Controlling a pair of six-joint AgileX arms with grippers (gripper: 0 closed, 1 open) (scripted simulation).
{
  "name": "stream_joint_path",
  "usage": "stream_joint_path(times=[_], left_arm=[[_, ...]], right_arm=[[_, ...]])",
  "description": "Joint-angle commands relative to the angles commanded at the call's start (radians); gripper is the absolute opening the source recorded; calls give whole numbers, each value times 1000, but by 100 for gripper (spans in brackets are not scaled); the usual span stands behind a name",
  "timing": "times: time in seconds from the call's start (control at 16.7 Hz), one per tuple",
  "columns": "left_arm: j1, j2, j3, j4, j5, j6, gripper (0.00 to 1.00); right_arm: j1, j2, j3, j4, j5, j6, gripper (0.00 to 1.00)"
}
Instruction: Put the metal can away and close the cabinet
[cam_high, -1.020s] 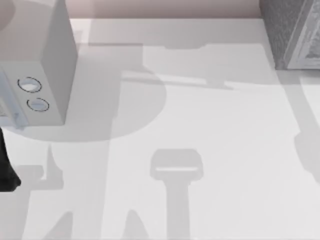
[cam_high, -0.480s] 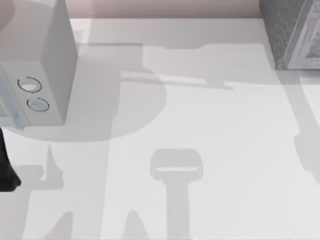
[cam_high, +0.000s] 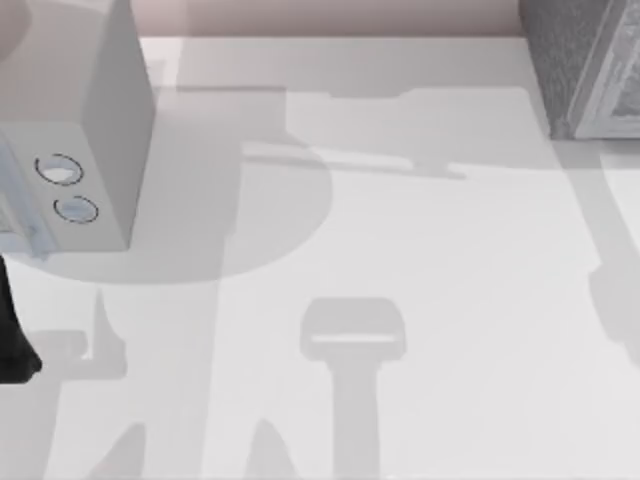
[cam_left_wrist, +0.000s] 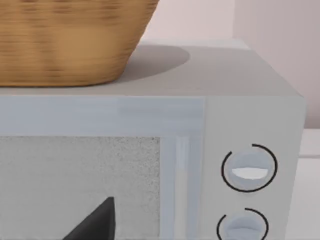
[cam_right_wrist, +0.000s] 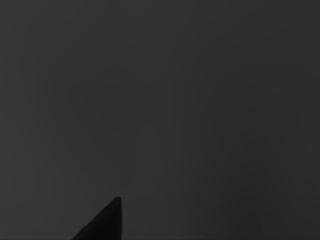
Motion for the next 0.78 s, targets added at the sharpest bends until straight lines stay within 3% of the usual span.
stream_joint_path(times=[0.42, 0.78], left_arm=[[0, 0, 0, 0, 0, 0, 100], [0, 0, 0, 0, 0, 0, 100]], right_arm=[[-2, -96, -97, 49, -17, -12, 100], [-17, -519, -550, 224, -78, -46, 100]])
